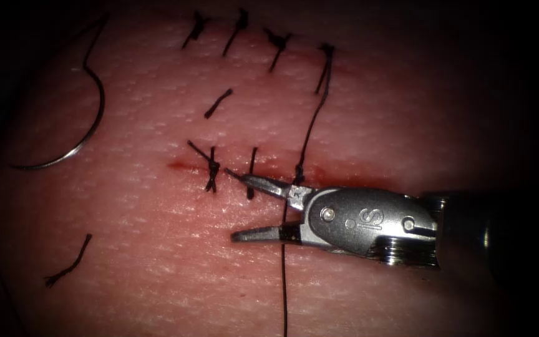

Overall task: Wound Closure
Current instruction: Wrap the suture counter clockwise around the right tool

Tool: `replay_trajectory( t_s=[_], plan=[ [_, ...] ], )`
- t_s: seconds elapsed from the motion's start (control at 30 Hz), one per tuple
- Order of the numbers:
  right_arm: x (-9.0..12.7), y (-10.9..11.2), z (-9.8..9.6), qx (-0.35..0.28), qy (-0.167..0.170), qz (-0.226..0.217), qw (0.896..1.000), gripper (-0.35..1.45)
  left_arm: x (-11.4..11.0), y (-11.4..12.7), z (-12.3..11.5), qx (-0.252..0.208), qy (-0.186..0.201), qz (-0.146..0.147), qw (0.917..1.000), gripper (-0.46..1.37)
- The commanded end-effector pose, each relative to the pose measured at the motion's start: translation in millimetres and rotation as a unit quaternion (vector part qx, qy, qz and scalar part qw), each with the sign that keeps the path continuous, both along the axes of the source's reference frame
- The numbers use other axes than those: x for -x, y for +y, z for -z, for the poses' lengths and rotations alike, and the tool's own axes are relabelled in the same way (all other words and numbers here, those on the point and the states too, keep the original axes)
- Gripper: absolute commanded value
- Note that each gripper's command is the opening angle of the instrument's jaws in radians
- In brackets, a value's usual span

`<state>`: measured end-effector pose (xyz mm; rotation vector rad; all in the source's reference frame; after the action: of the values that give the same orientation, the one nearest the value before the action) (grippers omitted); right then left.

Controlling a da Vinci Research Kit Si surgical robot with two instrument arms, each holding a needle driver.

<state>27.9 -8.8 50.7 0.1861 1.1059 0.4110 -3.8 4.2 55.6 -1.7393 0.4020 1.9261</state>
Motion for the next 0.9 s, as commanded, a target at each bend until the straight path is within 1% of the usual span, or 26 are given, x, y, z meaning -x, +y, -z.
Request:
replay_trajectory(
  t_s=[0.03,0.27,0.43,0.53,0.57,0.6,0.63,0.7,0.9],
  plan=[
    [0.0,0.0,0.0,0.0,0.0,0.0,1.0,0.48,0.0,0.1,0.0,-0.003,-0.002,-0.002,1.0,-0.35],
    [0.1,0.2,0.1,0.0,0.001,-0.003,1.0,0.48,0.0,0.0,0.0,-0.002,0.003,-0.003,1.0,-0.35],
    [0.1,0.3,0.0,0.0,0.001,-0.003,1.0,0.47,0.5,-0.1,0.1,-0.001,-0.002,-0.014,0.9999,-0.35],
    [0.0,0.4,-0.1,0.0,0.0,-0.004,1.0,0.48,1.6,-0.4,0.3,0.001,-0.009,-0.023,0.9997,-0.35],
    [0.0,0.5,-0.1,0.0,0.0,-0.004,1.0,0.48,2.3,-0.6,0.5,0.0,-0.01,-0.028,0.9995,-0.35],
    [0.0,0.5,-0.1,0.0,0.0,-0.005,1.0,0.47,2.4,-0.6,0.5,0.0,-0.011,-0.029,0.9995,-0.35],
    [0.1,0.6,-0.2,0.0,0.0,-0.005,1.0,0.47,3.2,-0.8,0.8,0.0,-0.013,-0.034,0.9993,-0.35],
    [0.1,0.6,-0.2,0.0,0.0,-0.005,1.0,0.47,4.0,-0.9,1.1,-0.001,-0.016,-0.038,0.9991,-0.35],
    [0.0,0.8,-0.3,0.0,-0.001,-0.006,1.0,0.44,8.1,0.0,2.7,-0.003,-0.031,-0.063,0.9975,-0.35]
  ],
)
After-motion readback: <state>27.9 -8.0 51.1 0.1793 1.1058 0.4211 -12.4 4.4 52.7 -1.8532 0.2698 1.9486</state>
